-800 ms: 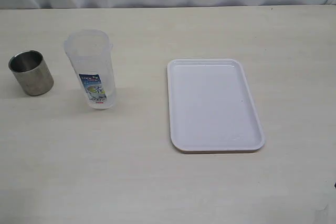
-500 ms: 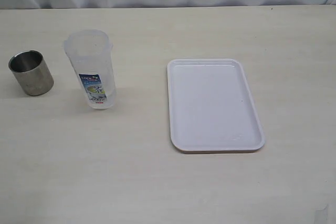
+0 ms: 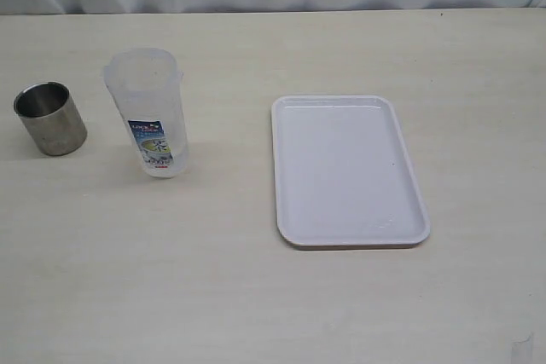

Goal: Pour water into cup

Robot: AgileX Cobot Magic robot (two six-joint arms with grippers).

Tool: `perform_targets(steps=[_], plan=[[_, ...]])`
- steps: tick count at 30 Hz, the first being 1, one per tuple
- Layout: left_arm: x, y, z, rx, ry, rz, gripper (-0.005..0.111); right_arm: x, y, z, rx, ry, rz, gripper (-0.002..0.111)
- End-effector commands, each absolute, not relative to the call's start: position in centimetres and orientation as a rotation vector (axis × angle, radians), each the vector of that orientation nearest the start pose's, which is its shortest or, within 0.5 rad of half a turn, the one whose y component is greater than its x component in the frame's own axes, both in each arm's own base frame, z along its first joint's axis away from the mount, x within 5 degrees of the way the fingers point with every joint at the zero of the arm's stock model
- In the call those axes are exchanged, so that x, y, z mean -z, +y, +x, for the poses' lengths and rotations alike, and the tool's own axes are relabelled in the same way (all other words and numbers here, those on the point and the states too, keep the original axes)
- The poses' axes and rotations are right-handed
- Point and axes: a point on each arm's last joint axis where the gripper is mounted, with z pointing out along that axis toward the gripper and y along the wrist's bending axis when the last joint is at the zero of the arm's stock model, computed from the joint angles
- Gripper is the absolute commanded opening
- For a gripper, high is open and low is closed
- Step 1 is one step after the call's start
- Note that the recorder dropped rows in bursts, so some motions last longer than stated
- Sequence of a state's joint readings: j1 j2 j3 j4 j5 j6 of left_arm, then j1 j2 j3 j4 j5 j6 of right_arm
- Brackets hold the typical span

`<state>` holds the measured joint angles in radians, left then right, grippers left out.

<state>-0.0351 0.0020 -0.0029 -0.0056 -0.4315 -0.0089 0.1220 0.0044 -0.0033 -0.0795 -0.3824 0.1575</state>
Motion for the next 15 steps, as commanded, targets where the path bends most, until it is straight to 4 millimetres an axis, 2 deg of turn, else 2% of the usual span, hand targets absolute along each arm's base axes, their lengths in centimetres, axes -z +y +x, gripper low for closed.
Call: perform_targets(steps=[1, 2, 3, 4, 5, 8, 15], plan=[[-25.5, -0.1, 4.2, 0.068, 1.005, -0.016, 0.029, -24.9, 0.8, 4.5, -0.227, 1.073, -0.025, 0.004], [-25.8, 0.0, 4.2, 0.086, 0.983, -0.028, 0.055, -24.9, 0.8, 4.5, -0.227, 1.073, -0.025, 0.004], [-25.9, 0.0, 4.4, 0.086, 0.982, -0.027, 0.071, -24.9, 0.8, 4.5, -0.227, 1.073, -0.025, 0.004], [-26.1, -0.1, 4.7, 0.081, 0.973, -0.02, 0.095, -24.9, 0.8, 4.5, -0.227, 1.073, -0.025, 0.004], [-26.1, -0.1, 5.0, 0.081, 0.98, -0.02, 0.104, -24.9, 0.8, 4.5, -0.227, 1.073, -0.025, 0.004], [-25.9, -0.1, 6.7, 0.082, 1.044, -0.023, 0.105, -24.9, 0.8, 4.5, -0.227, 1.073, -0.025, 0.004], [-23.1, -0.3, 12.1, 0.059, 1.308, -0.016, 0.105, -24.9, 0.8, 4.5, -0.226, 1.077, -0.025, 0.004]])
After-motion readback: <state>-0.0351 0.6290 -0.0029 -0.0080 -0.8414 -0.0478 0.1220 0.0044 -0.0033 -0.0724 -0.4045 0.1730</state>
